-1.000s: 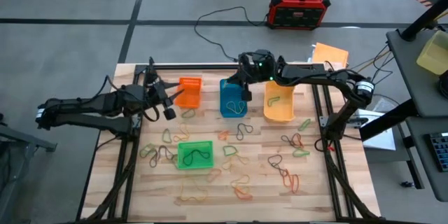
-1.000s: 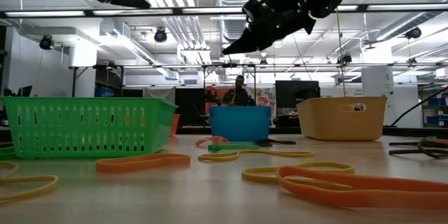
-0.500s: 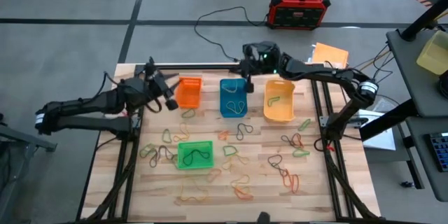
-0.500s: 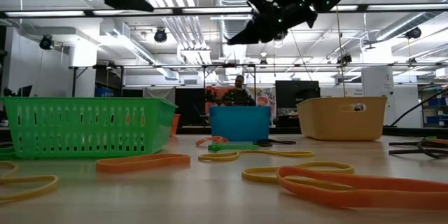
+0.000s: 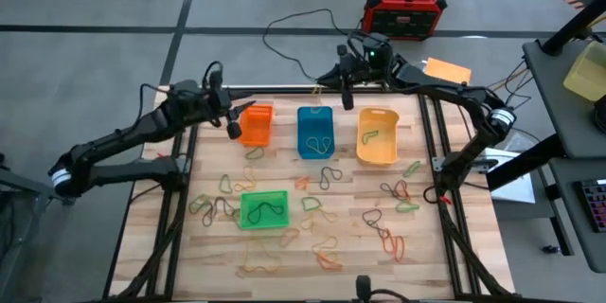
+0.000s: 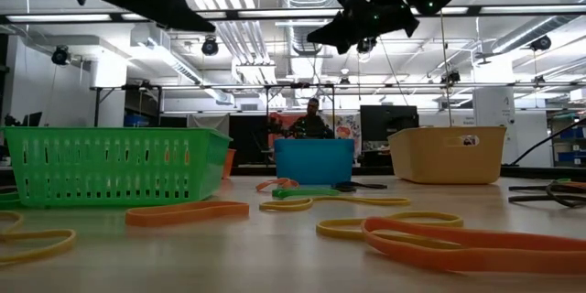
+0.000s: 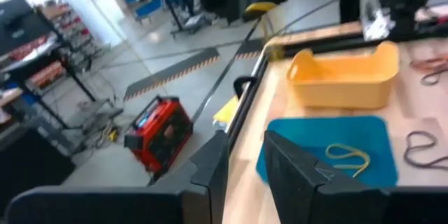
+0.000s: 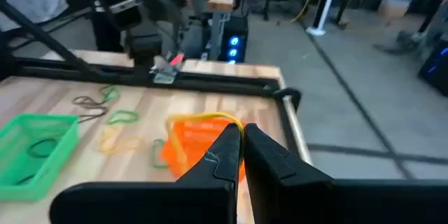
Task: Sort rubber bands into baskets
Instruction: Put the yellow rubberband into the blue bin
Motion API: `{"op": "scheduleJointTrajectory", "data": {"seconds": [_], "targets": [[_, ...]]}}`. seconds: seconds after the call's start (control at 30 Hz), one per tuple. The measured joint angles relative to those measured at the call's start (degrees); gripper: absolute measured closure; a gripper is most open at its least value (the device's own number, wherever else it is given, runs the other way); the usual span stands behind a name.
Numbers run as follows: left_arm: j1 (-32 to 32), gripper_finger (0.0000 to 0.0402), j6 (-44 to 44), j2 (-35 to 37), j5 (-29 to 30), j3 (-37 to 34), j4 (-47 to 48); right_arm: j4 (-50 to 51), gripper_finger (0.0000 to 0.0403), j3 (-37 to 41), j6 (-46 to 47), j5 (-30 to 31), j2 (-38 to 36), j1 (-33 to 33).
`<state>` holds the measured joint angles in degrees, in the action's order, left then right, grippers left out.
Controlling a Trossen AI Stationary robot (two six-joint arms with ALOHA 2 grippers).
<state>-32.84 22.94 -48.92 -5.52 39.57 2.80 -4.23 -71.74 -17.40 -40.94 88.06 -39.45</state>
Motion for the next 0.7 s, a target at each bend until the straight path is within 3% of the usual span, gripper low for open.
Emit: {"op": "scheduleJointTrajectory", "data": {"seconds": [0.47, 0.7], "targets": [[-0.7, 0.0324, -0.1, -6.3, -0.1, 0.0, 0.3, 10.2, 0.0390, 2.2, 8.6, 0.5, 8.3, 1.3], [-0.7, 0.0324, -1.0, -9.1, -0.1, 0.0, 0.3, 11.3, 0.0317, 2.2, 10.9, 2.3, 11.2, 1.6]]}}
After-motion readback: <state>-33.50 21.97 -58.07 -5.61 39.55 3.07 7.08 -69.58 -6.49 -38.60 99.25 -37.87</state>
